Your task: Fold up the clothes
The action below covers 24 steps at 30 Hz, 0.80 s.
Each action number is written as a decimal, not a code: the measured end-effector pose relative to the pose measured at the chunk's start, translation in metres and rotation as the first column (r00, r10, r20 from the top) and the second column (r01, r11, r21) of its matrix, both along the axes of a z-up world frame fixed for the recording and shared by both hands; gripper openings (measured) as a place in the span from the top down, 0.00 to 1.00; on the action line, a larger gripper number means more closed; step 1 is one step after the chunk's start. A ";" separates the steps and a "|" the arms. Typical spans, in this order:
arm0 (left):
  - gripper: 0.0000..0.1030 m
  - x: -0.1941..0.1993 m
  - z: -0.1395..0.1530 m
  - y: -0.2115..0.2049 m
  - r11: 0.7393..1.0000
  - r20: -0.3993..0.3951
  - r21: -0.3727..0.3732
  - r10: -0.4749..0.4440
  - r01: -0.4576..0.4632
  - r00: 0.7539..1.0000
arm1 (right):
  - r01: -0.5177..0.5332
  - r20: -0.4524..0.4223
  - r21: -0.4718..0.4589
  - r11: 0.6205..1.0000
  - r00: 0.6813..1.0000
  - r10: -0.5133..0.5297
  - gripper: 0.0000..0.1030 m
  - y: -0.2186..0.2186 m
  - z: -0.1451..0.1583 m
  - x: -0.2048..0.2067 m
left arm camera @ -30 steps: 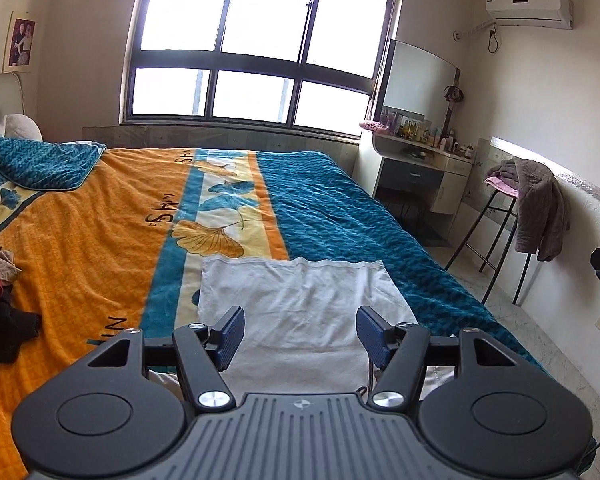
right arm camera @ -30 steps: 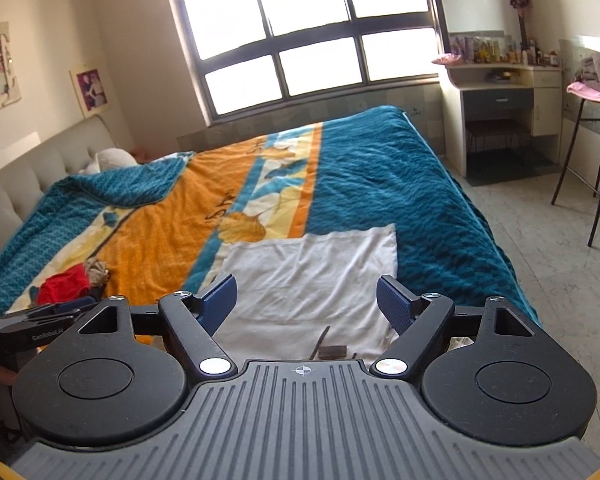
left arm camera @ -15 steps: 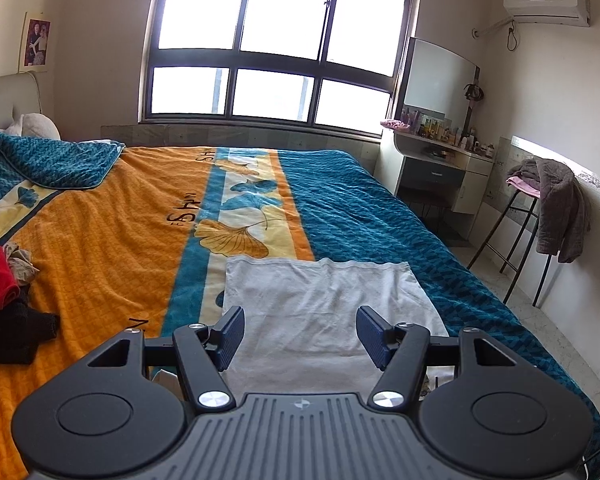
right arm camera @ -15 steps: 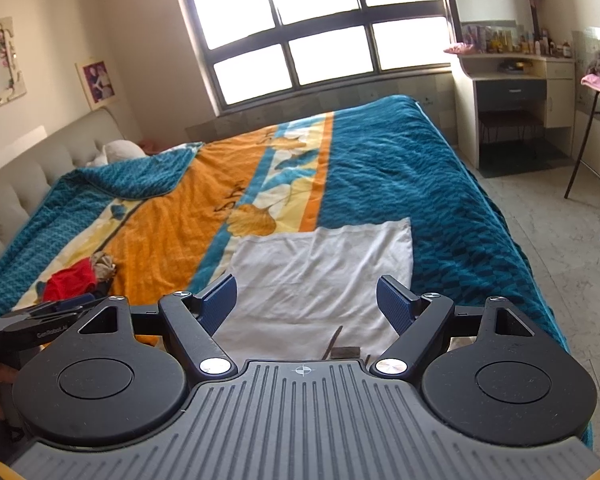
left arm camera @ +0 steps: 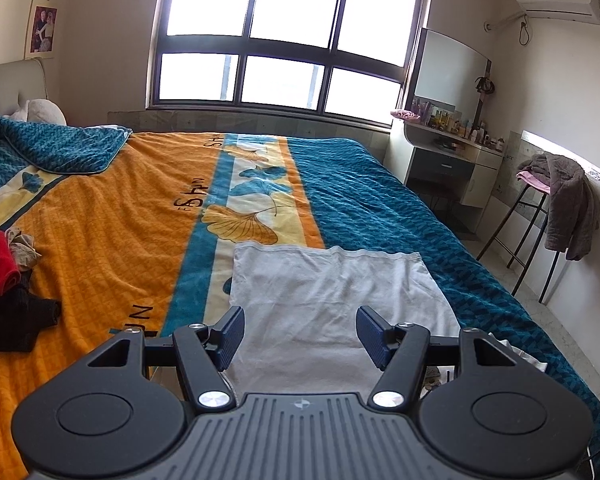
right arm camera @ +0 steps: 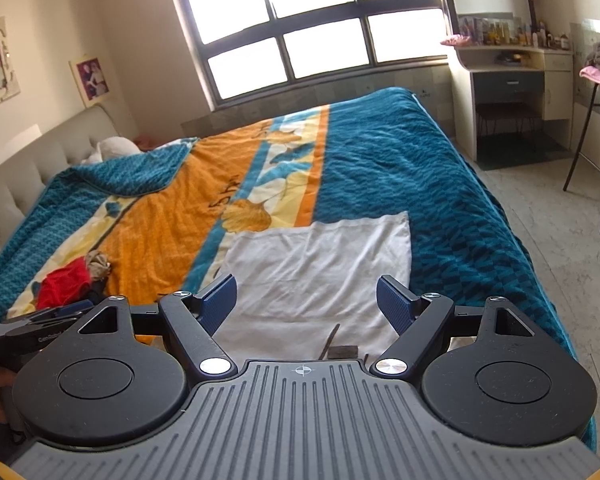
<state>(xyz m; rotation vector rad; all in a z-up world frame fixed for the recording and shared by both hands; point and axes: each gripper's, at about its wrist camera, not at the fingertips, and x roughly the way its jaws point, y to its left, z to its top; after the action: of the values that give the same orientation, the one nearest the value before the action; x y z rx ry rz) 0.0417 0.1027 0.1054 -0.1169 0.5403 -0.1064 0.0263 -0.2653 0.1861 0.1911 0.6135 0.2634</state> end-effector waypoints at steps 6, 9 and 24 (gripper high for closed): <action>0.40 -0.002 0.000 -0.001 1.000 -0.001 0.000 0.000 0.000 1.000 | 0.002 0.002 0.006 1.000 1.000 -0.002 0.20 -0.001 -0.001 -0.001; 0.40 -0.003 -0.002 -0.002 1.000 -0.005 0.000 -0.003 0.003 1.000 | -0.001 0.000 0.004 1.000 1.000 0.001 0.20 -0.001 -0.001 -0.002; 0.41 0.021 -0.001 0.010 0.999 -0.011 0.030 0.029 -0.029 1.000 | 0.021 -0.014 0.066 0.998 1.000 -0.020 0.20 -0.009 -0.011 0.021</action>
<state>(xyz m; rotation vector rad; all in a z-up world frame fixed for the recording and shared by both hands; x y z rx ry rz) 0.0623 0.1123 0.1048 -0.0962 0.5508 -0.0697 0.0478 -0.2741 0.1750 0.2628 0.6159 0.2633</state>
